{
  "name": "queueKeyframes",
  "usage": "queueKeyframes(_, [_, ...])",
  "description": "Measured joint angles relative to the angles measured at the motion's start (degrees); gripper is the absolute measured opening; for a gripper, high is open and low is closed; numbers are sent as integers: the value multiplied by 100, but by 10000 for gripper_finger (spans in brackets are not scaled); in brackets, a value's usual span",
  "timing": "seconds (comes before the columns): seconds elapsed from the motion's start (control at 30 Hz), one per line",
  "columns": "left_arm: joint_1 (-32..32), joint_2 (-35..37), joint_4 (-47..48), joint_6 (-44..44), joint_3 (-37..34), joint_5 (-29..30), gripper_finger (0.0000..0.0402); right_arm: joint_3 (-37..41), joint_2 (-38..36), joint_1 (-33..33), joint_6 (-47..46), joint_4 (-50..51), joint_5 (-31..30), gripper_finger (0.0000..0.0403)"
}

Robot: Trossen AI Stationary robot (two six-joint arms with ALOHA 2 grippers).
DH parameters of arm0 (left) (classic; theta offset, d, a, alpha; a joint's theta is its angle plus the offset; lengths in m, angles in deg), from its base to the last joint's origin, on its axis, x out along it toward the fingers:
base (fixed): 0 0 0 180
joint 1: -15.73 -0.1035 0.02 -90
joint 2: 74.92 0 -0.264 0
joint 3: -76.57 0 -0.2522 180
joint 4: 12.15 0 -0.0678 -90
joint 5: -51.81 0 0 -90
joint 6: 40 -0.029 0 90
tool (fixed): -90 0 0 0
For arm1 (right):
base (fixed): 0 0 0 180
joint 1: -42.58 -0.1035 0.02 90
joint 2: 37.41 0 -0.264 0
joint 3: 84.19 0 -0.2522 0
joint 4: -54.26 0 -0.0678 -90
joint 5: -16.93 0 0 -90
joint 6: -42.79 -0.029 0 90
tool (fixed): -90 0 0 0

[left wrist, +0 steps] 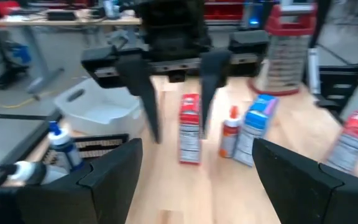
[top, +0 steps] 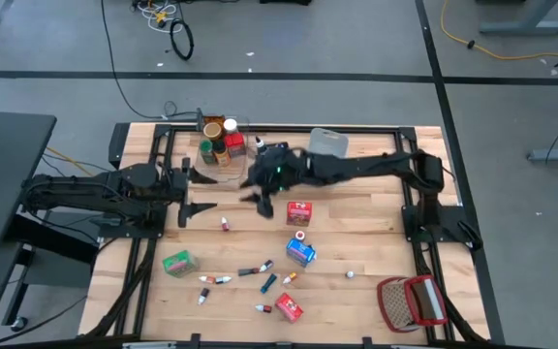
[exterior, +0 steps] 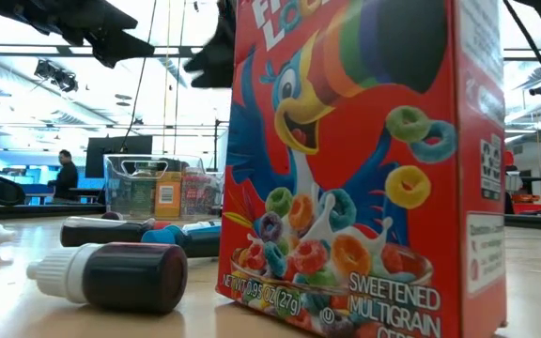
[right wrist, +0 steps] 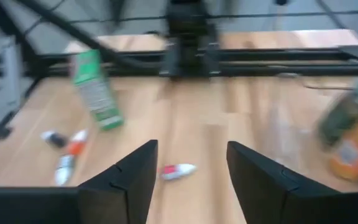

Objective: Pick & Place Kitchen Items
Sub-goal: Put the orange food coloring bottle into the black bin

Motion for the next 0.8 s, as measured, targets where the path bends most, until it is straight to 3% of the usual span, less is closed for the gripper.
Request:
queueKeyframes(0.3, [0, -326, -47, 341, -52, -339, 311, 2, -145, -835, 31, 323, -11, 213])
queueKeyframes(0.8, [0, -2083, -1093, 472, -249, -414, 311, 2, -638, -1201, 260, 2274, -13, 198])
